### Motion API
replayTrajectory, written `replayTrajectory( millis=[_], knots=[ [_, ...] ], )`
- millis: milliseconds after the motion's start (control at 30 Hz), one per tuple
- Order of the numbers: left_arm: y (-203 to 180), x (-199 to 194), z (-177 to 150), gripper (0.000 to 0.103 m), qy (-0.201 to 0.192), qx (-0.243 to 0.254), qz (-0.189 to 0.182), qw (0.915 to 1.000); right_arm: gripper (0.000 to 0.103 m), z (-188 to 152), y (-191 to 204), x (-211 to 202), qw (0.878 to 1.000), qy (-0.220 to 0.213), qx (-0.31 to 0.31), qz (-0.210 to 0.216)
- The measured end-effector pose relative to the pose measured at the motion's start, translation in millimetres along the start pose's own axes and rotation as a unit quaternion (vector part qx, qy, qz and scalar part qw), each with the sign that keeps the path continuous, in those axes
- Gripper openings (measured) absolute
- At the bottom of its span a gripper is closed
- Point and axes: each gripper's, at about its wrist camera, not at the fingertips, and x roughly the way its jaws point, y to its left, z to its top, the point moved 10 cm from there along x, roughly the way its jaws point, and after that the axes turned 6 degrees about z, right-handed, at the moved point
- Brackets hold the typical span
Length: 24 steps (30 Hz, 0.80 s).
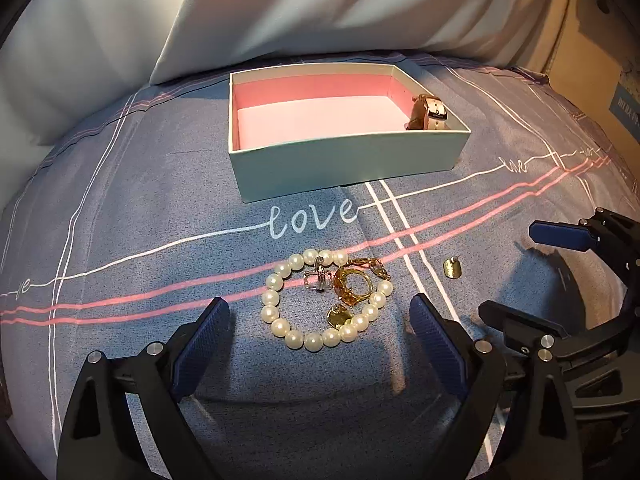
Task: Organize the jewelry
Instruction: 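Withdraw both grippers back toward the pearl bracelet, then grasp the pearl bracelet with the left gripper while the right gripper grasps the gold pendant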
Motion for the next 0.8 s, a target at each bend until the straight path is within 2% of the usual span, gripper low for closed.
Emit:
replayTrajectory(
  millis=[67,133,233,300,433,567,633,667,700,800],
  knots=[
    [-1.4,17.1,-7.2,0.092,0.024,0.02,0.017,0.9993,0.083,-0.4,2.4,3.3,1.0,0.0,-0.001,0.004],
    [-1.8,19.5,-4.1,0.092,0.009,0.028,0.019,0.9994,0.083,0.3,2.9,6.5,1.0,0.004,-0.005,0.002],
    [0.9,21.4,-2.2,0.092,0.01,0.018,0.002,0.9998,0.083,2.3,5.0,11.2,1.0,0.006,-0.007,0.007],
    [2.0,22.0,-0.5,0.086,0.008,0.022,0.003,0.9997,0.083,4.5,5.7,14.8,1.0,0.006,-0.005,0.012],
    [0.6,21.4,1.5,0.083,0.0,0.028,-0.002,0.9996,0.083,6.1,4.1,21.1,1.0,0.01,0.002,0.021],
    [-1.4,16.6,6.9,0.057,-0.017,0.026,-0.015,0.9994,0.083,6.6,6.9,23.5,1.0,0.011,-0.004,0.025],
    [2.8,15.5,9.9,0.048,-0.019,0.014,-0.017,0.9996,0.083,8.9,9.9,25.7,0.999,0.011,-0.007,0.029],
    [5.1,14.4,11.9,0.037,-0.021,0.003,-0.024,0.9995,0.083,10.0,11.5,26.6,0.999,0.011,-0.009,0.03],
    [7.7,13.7,13.3,0.032,-0.02,-0.009,-0.033,0.9992,0.082,11.4,13.5,27.5,0.999,0.01,-0.011,0.032],
    [13.4,11.8,16.3,0.027,-0.016,-0.037,-0.055,0.9977,0.075,15.9,19.8,31.2,0.999,0.01,-0.019,0.038]
  ],
)
